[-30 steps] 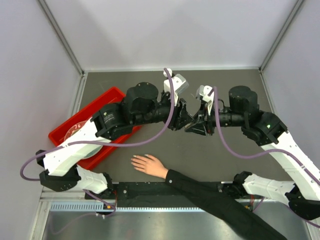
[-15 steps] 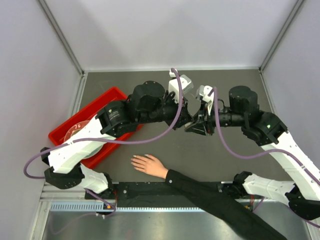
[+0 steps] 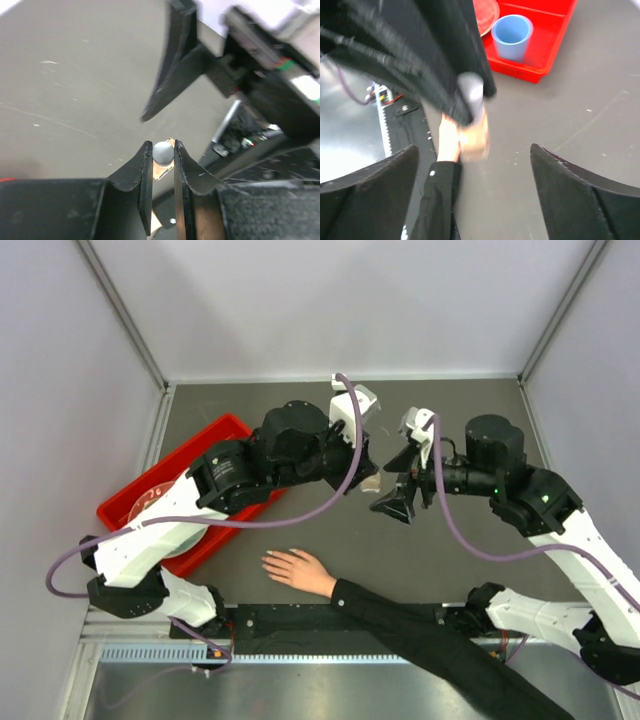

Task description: Paint the nails

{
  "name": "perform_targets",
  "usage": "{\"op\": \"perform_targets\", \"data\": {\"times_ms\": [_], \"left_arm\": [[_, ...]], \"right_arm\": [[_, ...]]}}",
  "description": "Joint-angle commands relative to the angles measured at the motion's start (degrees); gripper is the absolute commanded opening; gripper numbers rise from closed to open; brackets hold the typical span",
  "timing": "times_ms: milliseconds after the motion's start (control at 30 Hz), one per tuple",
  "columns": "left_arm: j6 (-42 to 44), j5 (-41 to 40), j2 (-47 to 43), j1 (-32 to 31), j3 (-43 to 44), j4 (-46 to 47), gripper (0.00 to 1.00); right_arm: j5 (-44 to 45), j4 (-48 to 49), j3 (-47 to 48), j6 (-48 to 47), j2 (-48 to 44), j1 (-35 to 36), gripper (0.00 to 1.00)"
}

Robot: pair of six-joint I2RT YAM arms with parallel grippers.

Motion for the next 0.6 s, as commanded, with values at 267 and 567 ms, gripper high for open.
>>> {"op": "perform_targets", "data": {"times_ms": [267,567], "left_arm": [[10.3,-29.0,-2.5,3.3,-17.2,24.4,0.0],[6.2,-29.9,6.3,18.1,-30.9,47.9,0.0]], "right_arm": [[32.3,2.2,-10.3,10.0,-10.1,-0.8,0.96],[34.9,2.4,-17.0,13.7,-19.0,-2.1,0.97]]}}
